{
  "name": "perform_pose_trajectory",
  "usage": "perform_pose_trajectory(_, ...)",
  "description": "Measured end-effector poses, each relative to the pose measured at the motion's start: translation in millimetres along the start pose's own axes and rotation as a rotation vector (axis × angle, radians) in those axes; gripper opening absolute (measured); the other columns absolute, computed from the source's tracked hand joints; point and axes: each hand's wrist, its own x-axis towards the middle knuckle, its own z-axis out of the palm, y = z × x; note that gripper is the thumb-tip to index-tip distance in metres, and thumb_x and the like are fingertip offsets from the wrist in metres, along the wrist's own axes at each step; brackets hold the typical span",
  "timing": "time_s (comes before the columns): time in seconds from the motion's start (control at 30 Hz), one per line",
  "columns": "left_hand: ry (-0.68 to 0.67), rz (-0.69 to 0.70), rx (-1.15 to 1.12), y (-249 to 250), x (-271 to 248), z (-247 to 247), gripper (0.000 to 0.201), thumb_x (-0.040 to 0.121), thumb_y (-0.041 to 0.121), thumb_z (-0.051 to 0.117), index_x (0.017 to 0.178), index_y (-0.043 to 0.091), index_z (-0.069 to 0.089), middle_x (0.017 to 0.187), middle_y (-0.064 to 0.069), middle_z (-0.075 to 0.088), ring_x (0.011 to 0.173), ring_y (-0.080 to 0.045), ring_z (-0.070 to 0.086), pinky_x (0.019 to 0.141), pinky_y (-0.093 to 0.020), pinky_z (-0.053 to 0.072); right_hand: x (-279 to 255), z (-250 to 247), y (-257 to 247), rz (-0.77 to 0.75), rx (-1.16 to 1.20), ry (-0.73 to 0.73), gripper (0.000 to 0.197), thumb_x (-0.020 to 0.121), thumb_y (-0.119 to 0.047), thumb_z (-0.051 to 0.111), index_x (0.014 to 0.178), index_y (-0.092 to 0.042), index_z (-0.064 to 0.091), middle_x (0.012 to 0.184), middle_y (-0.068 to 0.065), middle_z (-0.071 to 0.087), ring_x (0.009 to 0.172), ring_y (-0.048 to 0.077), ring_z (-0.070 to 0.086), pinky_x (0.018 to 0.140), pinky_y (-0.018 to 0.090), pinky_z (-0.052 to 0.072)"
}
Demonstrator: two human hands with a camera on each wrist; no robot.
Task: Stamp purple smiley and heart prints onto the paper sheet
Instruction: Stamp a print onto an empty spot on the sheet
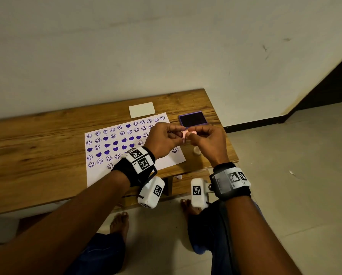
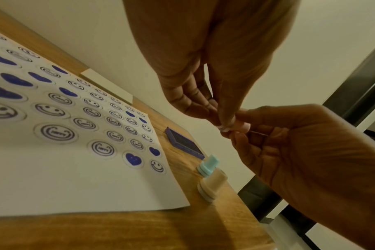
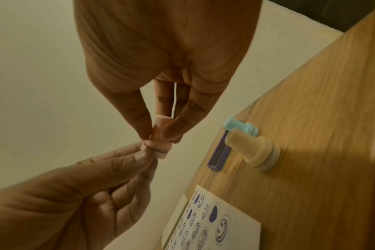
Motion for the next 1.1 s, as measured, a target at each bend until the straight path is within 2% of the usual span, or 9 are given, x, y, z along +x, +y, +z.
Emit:
perform_pose_trajectory(0.17,-0.007,0.011,0.0,4.5,-0.6,0.3,0.039,0.077,0.0,0.074,0.115,0.006,0.067,0.093,-0.008,0.073,0.082,-0.015,0.072,0.08,-0.026,0.058,1.1,-3.3,-0.5,0.019,0.048,-0.009,0.019,0.081,-0.015,0.079,0.099,-0.009,0.077,0.09,0.004,0.077,0.086,0.018,0.074,0.081,0.046,0.061)
perform_pose_trajectory(0.33,-0.015,0.047,0.0,6.8,0.1,1.9,0.038,0.077,0.0,0.075,0.113,0.007,0.068,0.093,-0.007,0.073,0.081,-0.014,0.072,0.077,-0.023,0.058,1.7,-8.1,-0.6,0.041,0.133,-0.037,0.023,0.082,-0.01,0.078,0.103,-0.003,0.075,0.092,0.009,0.077,0.086,0.022,0.075,0.078,0.039,0.061)
perform_pose_trajectory(0.5,-0.014,0.077,0.031,7.1,1.9,1.5,0.037,0.076,0.004,0.076,0.113,0.008,0.069,0.093,-0.004,0.074,0.081,-0.009,0.071,0.077,-0.021,0.057,0.6,-12.2,-4.0,0.062,0.202,-0.07,0.025,0.082,-0.007,0.077,0.106,-0.002,0.074,0.095,0.01,0.076,0.087,0.022,0.075,0.074,0.032,0.06)
perform_pose_trajectory(0.6,-0.042,0.072,0.079,1.7,2.6,0.8,0.038,0.077,0.006,0.077,0.114,0.01,0.07,0.096,-0.004,0.074,0.08,-0.006,0.07,0.076,-0.021,0.057,2.1,-9.2,-2.2,0.065,0.116,-0.061,0.03,0.078,-0.011,0.082,0.106,-0.006,0.074,0.092,0.005,0.077,0.085,0.016,0.075,0.075,0.032,0.061)
perform_pose_trajectory(0.67,-0.086,0.073,0.188,-3.9,0.4,3.0,0.048,0.078,0.006,0.075,0.124,0.013,0.063,0.108,-0.004,0.07,0.084,-0.005,0.067,0.072,-0.015,0.053,2.6,-5.1,2.1,0.026,-0.055,-0.016,0.03,0.075,-0.017,0.085,0.104,-0.013,0.075,0.092,-0.001,0.076,0.084,0.009,0.073,0.077,0.029,0.06)
perform_pose_trajectory(0.73,-0.11,0.067,0.379,-13.8,-3.4,6.7,0.069,0.078,0.015,0.077,0.14,0.02,0.046,0.119,-0.003,0.06,0.098,-0.012,0.06,0.079,-0.024,0.051,1.6,-1.7,5.0,-0.023,-0.216,0.044,0.03,0.076,-0.02,0.085,0.103,-0.017,0.075,0.094,-0.005,0.075,0.084,0.004,0.071,0.077,0.024,0.059)
perform_pose_trajectory(0.8,-0.091,0.062,0.588,-26.0,-8.1,9.3,0.075,0.079,0.03,0.075,0.144,0.025,0.037,0.125,-0.004,0.054,0.112,-0.02,0.052,0.092,-0.036,0.047,0.7,-3.0,5.4,-0.026,-0.288,0.113,0.03,0.077,-0.021,0.084,0.106,-0.018,0.075,0.096,-0.005,0.074,0.084,0.003,0.068,0.076,0.019,0.057)
perform_pose_trajectory(0.93,-0.009,0.044,0.872,-36.4,-14.7,2.8,0.051,0.086,0.042,0.063,0.133,0.028,0.051,0.134,-0.001,0.049,0.125,-0.025,0.041,0.1,-0.044,0.041,2.1,-12.7,4.2,0.007,-0.367,0.22,0.03,0.079,-0.02,0.083,0.107,-0.018,0.074,0.097,-0.003,0.073,0.082,0.005,0.067,0.076,0.019,0.055)
perform_pose_trajectory(1.1,-0.12,-0.061,0.986,-44.0,-11.8,-0.6,0.057,0.087,0.047,0.059,0.14,0.03,0.044,0.15,-0.001,0.035,0.136,-0.026,0.031,0.107,-0.048,0.033,5.6,-5.8,-4.3,-0.07,-0.662,0.185,0.021,0.085,-0.023,0.075,0.106,-0.016,0.075,0.103,0.0,0.074,0.093,0.015,0.067,0.077,0.02,0.042)
